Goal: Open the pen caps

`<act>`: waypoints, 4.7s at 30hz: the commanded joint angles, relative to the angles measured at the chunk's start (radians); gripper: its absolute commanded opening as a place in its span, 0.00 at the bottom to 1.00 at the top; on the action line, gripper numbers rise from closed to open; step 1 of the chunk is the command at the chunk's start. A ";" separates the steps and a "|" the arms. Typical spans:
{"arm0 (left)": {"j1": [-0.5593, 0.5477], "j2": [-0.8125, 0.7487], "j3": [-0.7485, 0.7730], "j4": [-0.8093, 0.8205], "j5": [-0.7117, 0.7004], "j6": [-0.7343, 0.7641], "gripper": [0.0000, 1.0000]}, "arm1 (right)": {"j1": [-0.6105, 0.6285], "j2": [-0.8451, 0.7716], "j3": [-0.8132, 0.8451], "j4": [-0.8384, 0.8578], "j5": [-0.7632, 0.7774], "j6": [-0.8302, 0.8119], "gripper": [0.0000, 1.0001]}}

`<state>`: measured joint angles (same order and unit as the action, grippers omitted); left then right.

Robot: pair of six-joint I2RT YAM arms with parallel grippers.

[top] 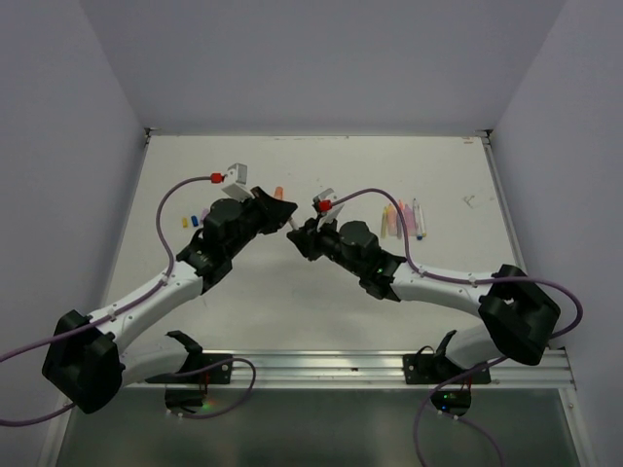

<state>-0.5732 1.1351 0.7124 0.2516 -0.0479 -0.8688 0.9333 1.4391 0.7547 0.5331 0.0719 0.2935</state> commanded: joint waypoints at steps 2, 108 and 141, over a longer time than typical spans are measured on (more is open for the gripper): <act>0.128 -0.057 0.116 0.267 -0.328 -0.030 0.00 | 0.010 0.012 -0.094 -0.231 -0.009 -0.037 0.00; -0.016 0.103 0.007 0.081 0.164 -0.142 0.31 | 0.018 -0.052 0.014 -0.022 0.085 0.009 0.00; 0.039 -0.081 -0.027 0.254 0.470 0.280 0.00 | -0.188 -0.189 0.046 -0.160 -0.541 0.056 0.70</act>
<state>-0.5388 1.0725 0.6983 0.4107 0.3225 -0.6342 0.7467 1.2274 0.7372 0.3336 -0.3145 0.3450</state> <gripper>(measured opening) 0.187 0.708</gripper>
